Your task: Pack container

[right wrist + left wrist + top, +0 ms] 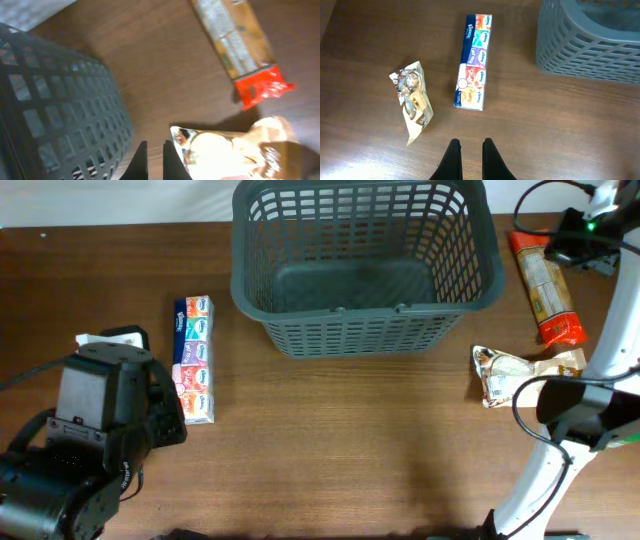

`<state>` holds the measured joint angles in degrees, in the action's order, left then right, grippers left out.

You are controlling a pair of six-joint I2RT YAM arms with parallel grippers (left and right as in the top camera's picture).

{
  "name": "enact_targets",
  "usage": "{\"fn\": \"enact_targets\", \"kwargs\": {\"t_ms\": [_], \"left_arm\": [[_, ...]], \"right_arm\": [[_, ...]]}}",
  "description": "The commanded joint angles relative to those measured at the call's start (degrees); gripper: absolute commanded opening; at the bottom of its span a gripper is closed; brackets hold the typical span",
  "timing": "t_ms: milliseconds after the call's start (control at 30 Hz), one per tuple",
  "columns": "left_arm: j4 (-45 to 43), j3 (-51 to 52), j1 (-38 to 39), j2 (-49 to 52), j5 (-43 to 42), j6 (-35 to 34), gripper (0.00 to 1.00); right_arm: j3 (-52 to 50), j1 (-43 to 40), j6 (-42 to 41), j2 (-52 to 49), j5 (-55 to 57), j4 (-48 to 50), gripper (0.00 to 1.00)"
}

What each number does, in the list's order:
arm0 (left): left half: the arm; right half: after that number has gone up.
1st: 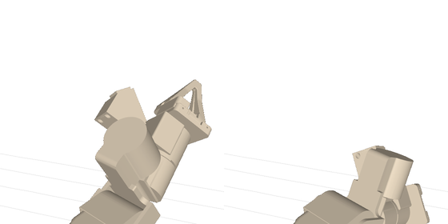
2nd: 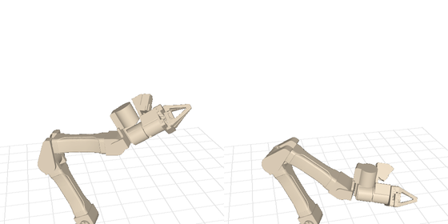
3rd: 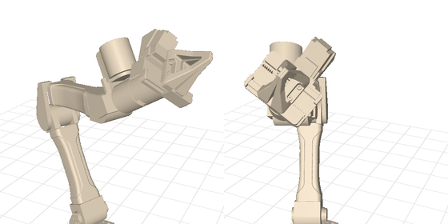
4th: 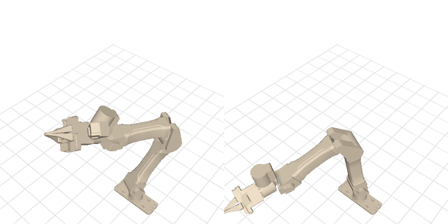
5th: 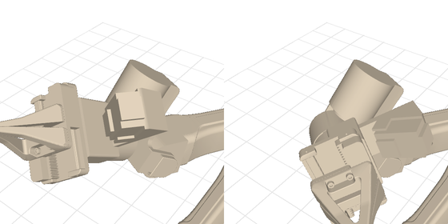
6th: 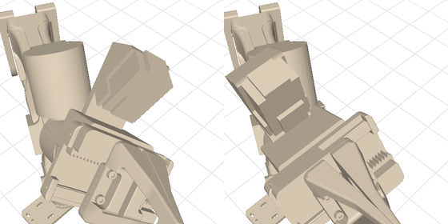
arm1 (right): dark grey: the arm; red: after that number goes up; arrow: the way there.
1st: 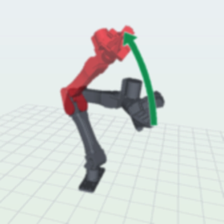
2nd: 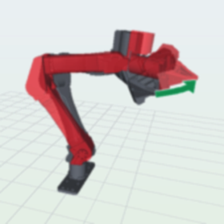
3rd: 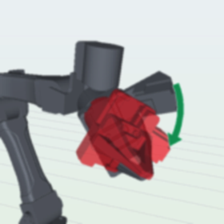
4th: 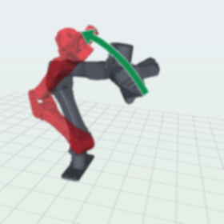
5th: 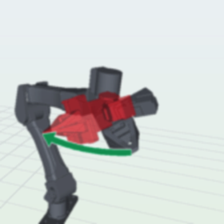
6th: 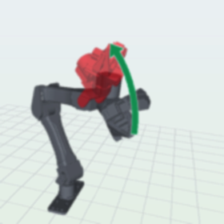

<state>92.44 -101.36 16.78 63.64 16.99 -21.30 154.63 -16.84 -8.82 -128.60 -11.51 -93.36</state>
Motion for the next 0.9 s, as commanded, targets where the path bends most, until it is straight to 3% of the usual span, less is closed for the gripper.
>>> {"fn": "enact_targets", "kwargs": {"t_ms": [0,867], "left_arm": [[0.22,0.07,-0.33,0.15,0.83,-0.98,0.02],[0.09,0.07,-0.33,3.91,0.81,-0.98,0.02]], "right_arm": [[0.09,0.46,1.77,-0.37,-5.42,1.01,0.04],[-0.02,8.22,4.37,-0.37,-2.38,2.34,0.04]]}}
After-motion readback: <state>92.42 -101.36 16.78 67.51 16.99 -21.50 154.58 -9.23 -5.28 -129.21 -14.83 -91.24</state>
